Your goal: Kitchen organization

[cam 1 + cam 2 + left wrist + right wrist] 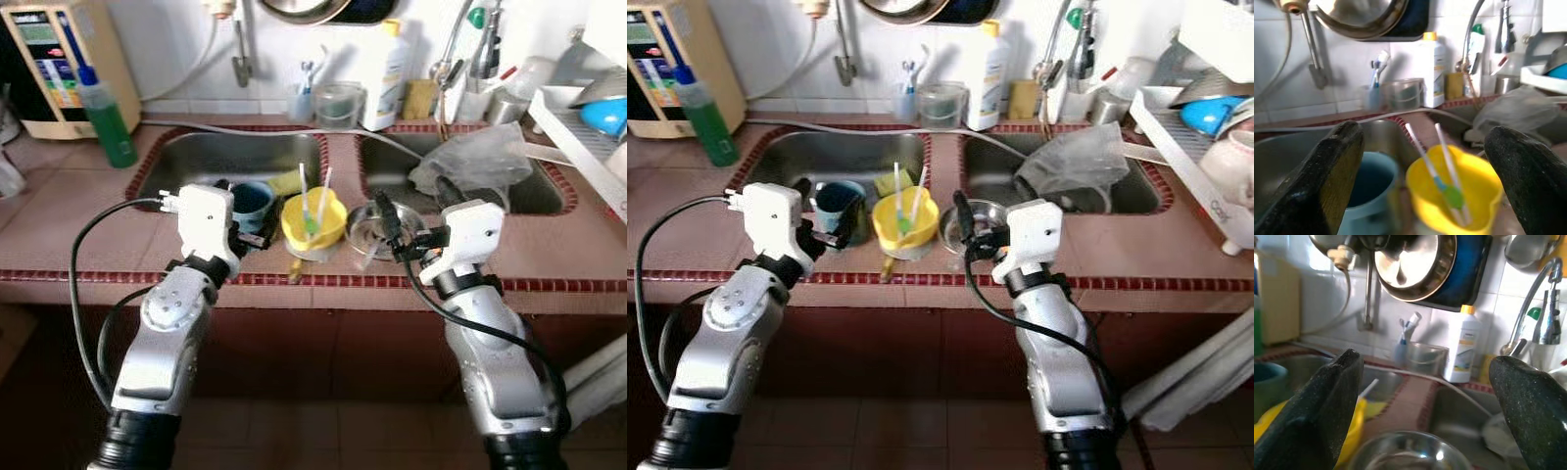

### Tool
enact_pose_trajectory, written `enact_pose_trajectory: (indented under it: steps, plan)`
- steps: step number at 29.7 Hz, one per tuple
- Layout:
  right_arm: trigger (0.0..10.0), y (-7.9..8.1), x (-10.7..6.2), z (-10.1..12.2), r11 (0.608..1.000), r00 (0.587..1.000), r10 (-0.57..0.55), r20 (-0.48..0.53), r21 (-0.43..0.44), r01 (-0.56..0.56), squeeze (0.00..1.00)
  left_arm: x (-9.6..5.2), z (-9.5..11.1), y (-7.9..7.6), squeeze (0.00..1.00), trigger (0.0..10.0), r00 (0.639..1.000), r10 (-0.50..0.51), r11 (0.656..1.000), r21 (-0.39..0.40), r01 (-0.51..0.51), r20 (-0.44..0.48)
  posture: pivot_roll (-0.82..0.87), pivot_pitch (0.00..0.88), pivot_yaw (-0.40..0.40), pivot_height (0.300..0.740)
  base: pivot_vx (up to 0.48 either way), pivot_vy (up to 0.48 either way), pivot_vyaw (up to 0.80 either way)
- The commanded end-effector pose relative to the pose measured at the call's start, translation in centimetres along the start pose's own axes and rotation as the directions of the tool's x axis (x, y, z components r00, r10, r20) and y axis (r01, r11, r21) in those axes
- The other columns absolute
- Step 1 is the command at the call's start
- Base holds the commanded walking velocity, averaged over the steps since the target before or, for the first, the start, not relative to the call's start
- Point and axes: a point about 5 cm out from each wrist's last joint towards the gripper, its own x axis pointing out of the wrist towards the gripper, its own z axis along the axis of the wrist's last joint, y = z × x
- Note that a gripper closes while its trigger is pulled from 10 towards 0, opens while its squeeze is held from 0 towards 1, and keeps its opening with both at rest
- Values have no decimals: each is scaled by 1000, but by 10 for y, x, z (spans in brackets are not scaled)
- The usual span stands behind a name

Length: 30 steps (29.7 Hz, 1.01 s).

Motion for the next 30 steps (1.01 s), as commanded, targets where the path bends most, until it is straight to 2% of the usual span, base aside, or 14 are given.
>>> enact_pose_trajectory:
  steps: [1,7,14,20,26,30]
  plan:
    - [10000,9,5,7,1000,999,21,30,16,-21,0,-2,7,10,0,10000,1000,22,999,24,-22,17,-82,0,25,740,251,0,0]
    - [10000,9,5,7,1000,999,21,31,17,-22,0,-1,8,11,0,10000,1000,24,999,25,-25,20,-82,0,26,740,257,0,0]
    - [10000,9,4,7,1000,999,23,29,15,-23,0,-3,6,8,0,10000,999,35,999,4,-35,18,-86,0,23,740,0,0,0]
    - [10000,10,-1,1,1000,1000,26,2,16,-26,0,-9,-9,4,0,10000,998,53,998,-19,-54,-44,-87,0,22,740,0,0,0]
    - [10000,7,-10,-16,999,998,3,-60,44,0,0,-19,-32,-5,0,10000,992,39,999,-33,-43,-119,-86,1,24,740,0,0,0]
    - [10000,13,-17,-26,998,994,33,-103,60,-27,0,-23,-38,-8,0,10000,988,38,998,-41,-44,-150,-85,9,23,740,0,0,0]
